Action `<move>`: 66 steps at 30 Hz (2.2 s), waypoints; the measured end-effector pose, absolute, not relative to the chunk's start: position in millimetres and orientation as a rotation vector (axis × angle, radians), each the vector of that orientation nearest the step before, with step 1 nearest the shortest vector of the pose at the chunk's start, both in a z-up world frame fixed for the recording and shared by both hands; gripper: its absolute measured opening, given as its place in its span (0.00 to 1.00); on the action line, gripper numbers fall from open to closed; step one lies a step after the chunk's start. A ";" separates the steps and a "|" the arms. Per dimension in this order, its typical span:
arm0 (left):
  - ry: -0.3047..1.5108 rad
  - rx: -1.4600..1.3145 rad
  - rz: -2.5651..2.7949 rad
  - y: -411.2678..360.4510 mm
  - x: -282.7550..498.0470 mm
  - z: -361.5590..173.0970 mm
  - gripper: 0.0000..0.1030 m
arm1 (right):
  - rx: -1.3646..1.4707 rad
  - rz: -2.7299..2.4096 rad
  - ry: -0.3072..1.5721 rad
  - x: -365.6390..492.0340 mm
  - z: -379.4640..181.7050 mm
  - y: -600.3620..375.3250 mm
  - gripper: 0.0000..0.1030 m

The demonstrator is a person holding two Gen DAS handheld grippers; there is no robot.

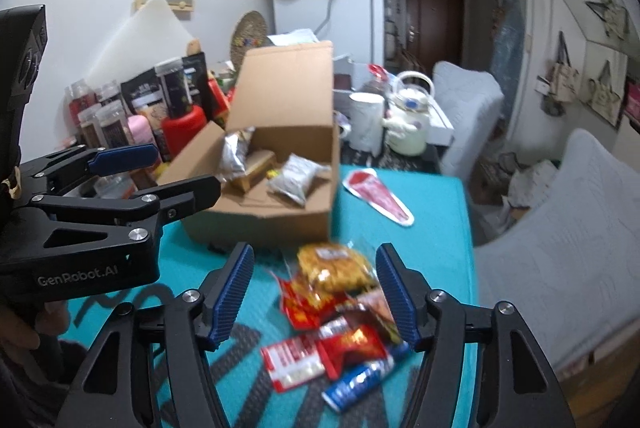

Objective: Organize snacks
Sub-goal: 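Move both open tools back toward the snack pile on the table, then grasp the blue vitamin tube with the right tool while the left tool grasps a red candy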

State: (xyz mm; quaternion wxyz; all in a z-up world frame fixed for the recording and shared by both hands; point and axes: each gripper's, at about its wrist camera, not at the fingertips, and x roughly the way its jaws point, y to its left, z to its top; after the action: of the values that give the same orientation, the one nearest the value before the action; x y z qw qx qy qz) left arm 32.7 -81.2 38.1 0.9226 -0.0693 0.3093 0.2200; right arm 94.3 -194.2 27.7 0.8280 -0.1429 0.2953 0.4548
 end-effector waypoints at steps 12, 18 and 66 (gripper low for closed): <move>0.708 -0.172 0.338 -108.8 35.4 -7.8 0.77 | -0.265 0.842 0.717 90.0 -16.0 -233.4 0.62; 0.778 -0.195 0.308 -113.3 38.2 -38.4 0.77 | -0.240 0.785 0.806 97.9 -50.0 -241.8 0.62; 0.878 -0.184 -0.046 -145.3 133.5 -109.9 0.48 | -0.141 0.684 1.022 135.0 -112.1 -277.9 0.29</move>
State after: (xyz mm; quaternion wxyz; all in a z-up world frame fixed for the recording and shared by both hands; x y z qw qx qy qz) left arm 133.5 -145.3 -109.9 0.9008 -0.0887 0.4245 -0.0223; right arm 135.0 -277.9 -112.1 0.8145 -0.0660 0.4790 0.3207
